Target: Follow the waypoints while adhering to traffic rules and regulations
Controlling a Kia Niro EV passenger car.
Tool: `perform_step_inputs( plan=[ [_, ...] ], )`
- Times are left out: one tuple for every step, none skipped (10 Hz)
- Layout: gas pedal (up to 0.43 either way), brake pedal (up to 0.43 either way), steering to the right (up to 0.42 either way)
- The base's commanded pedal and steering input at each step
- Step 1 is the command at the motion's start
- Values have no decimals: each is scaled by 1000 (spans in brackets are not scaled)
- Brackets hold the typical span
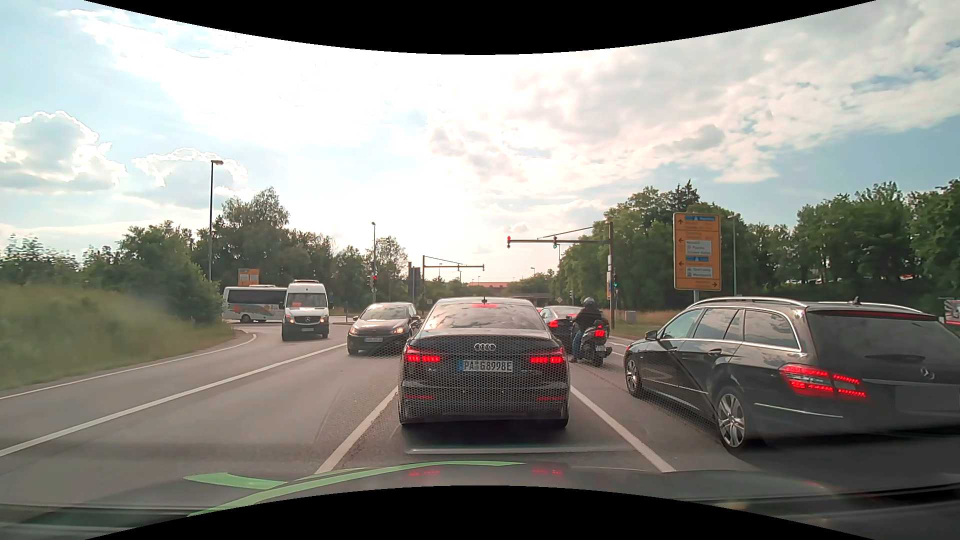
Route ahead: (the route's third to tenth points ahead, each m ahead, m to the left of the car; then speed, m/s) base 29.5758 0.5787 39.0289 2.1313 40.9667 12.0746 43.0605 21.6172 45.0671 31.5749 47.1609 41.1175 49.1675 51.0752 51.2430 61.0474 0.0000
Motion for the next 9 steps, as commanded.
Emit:
perform_step_inputs(
  plan=[
    [0, 293, -1],
    [0, 293, -1],
    [0, 293, -1],
    [0, 293, -2],
    [0, 293, -2],
    [0, 293, -2],
    [0, 293, -1],
    [0, 293, -2],
    [0, 293, -1]
  ],
)
